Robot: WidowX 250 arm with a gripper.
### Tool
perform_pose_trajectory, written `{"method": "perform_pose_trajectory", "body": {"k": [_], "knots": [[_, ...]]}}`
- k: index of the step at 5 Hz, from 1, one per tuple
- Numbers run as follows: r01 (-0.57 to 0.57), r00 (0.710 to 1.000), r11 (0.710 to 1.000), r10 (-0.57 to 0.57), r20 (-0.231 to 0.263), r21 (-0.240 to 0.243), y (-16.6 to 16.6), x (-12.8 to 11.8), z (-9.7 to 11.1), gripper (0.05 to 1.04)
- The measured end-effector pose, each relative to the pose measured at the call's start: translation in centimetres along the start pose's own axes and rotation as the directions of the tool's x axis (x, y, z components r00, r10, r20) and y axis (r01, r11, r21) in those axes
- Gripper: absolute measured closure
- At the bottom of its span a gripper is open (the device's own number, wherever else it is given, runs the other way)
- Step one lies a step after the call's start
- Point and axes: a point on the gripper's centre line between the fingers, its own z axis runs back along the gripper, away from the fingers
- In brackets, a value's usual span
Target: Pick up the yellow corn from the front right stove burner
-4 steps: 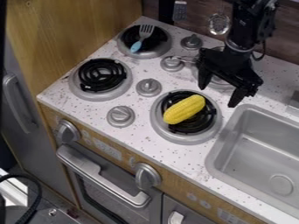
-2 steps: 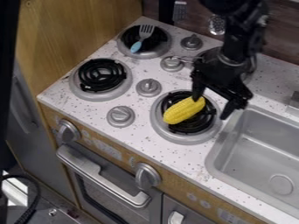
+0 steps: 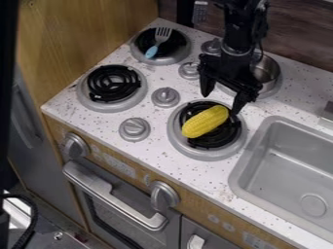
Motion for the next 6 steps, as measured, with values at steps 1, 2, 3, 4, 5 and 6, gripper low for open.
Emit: {"method": "perform_pose_trajectory", "body": {"k": [1, 2, 3, 4, 5, 6], "knots": [[-0.002, 0.999, 1.0, 0.0, -0.05, -0.03, 0.5, 0.0, -1.7, 0.084], [-0.013, 0.993, 0.999, 0.008, -0.116, -0.043, 0.4, -0.9, -3.3, 0.084], [-0.017, 0.991, 0.999, 0.011, -0.131, -0.042, 0.4, -1.1, -4.1, 0.126], [-0.013, 0.991, 0.999, 0.008, -0.133, -0.036, 0.5, -1.0, -4.0, 0.388], [-0.012, 0.992, 1.0, 0.009, -0.122, -0.022, 1.1, -0.9, -3.9, 0.456], [-0.083, 0.993, 0.996, 0.084, -0.078, 0.01, 3.8, -0.3, -2.4, 0.457]]}}
